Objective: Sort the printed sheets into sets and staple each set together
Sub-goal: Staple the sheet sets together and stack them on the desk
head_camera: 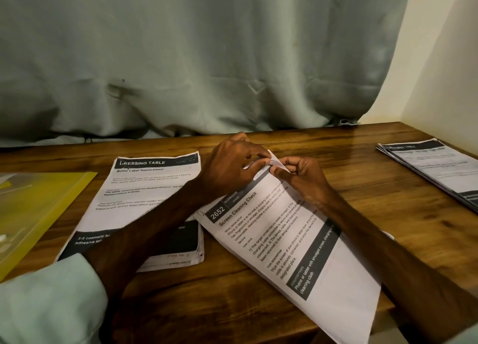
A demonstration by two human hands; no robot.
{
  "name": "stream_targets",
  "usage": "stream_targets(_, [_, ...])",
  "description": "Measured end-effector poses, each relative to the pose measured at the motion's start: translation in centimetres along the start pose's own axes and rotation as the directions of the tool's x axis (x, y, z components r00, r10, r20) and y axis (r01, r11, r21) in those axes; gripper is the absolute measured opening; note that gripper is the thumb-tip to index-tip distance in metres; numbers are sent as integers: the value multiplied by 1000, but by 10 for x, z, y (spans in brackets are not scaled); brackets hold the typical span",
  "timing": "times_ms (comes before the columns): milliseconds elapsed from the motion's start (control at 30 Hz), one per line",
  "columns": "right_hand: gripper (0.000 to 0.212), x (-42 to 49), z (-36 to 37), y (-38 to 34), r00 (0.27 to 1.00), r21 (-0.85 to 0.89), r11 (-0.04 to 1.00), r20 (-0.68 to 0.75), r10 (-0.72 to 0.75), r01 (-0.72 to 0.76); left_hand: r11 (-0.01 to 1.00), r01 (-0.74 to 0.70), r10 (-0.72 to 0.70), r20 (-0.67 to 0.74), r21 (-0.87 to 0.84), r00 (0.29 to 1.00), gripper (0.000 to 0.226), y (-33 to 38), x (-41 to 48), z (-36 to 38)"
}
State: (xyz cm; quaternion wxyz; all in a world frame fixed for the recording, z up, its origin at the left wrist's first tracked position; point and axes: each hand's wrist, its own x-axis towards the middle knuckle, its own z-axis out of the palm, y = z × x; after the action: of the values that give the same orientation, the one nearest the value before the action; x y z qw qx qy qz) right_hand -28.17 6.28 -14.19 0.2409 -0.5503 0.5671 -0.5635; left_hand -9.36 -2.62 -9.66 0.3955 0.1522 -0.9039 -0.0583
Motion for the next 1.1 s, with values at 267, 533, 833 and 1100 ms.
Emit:
stream_targets(267, [14,-1,0,-1,1000,22,1000,12,17,-18,999,42,-42,43,-4,998,14,5,-1,-2])
stream_targets(533, [11,-2,-1,-1,1000,19,1000,16,8,-8,994,30,-37,61,106,997,13,13,-1,-4])
stream_targets(833, [13,-1,0,-2,1000,-17,999,16,-27,27,938,318,-321,-1,-138,947,5,9,0,10])
stream_targets(1100, [17,-4,3,-5,998,3,999,36,-41,41,933,360,-357,-76,18,931,23,14,-7,15])
